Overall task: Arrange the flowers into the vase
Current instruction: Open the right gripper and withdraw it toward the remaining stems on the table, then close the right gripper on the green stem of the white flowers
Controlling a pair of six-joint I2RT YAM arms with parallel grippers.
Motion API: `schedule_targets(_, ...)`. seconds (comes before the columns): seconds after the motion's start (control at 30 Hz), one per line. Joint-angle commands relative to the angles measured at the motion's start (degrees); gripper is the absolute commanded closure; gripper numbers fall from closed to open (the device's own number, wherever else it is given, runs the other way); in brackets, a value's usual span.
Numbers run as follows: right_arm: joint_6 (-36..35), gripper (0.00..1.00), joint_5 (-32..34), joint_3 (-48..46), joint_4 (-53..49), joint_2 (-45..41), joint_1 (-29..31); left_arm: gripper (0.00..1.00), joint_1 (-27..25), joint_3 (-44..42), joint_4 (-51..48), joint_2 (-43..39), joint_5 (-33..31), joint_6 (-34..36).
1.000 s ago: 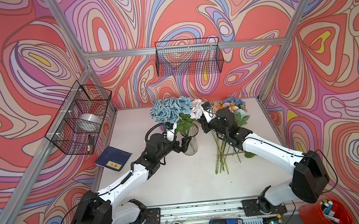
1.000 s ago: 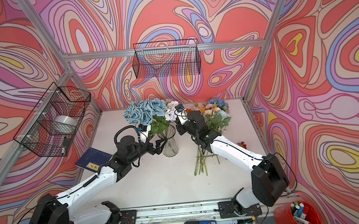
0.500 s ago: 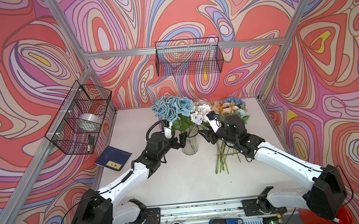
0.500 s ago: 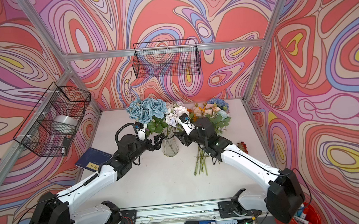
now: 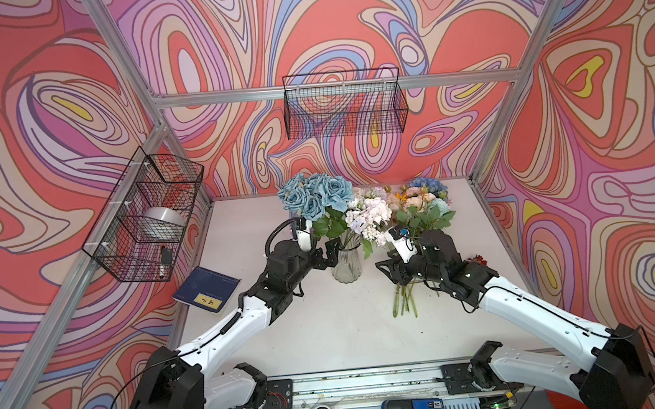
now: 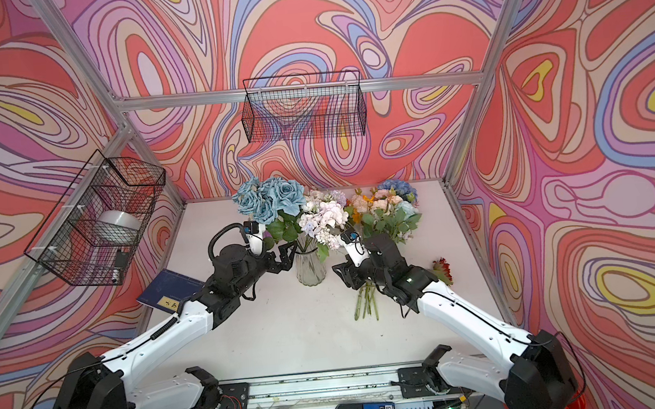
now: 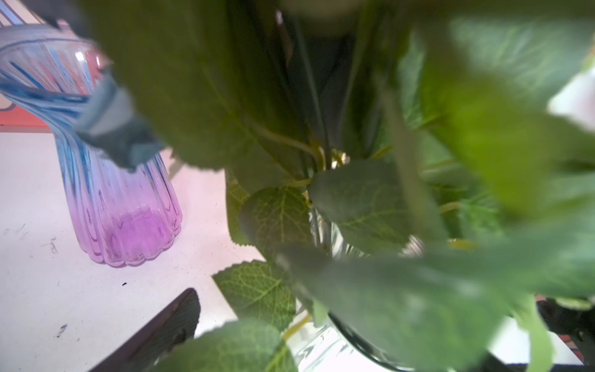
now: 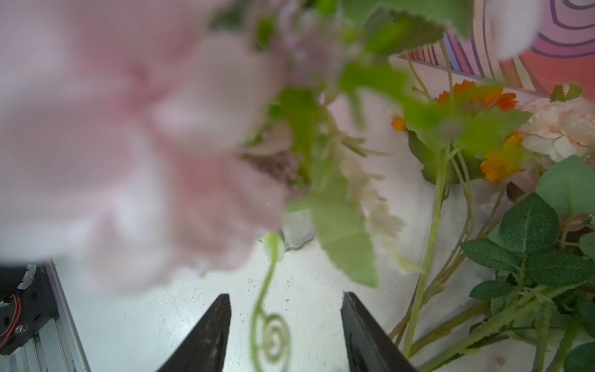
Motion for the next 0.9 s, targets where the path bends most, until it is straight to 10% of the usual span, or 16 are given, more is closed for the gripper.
schedule_targets(0.0,1.27,0.42,3.01,0.23,-2.85,-0.76,0.08,0.0,0.08,0.81,-0.7,-1.64,-0.54,-1.4)
schedule_targets(0.4,10.01,0.44,13.82,0.44,-3.58,3.29,-10.09,0.0,0.13,-0.41,-0.46,-3.04,-3.12,-1.29)
schedule_targets(0.87,3.14,0.5,5.76,16.56,-0.17,29.21,-12.52,0.0,0.18,-7.16,-6.61,-12.72,-6.64,-1.04)
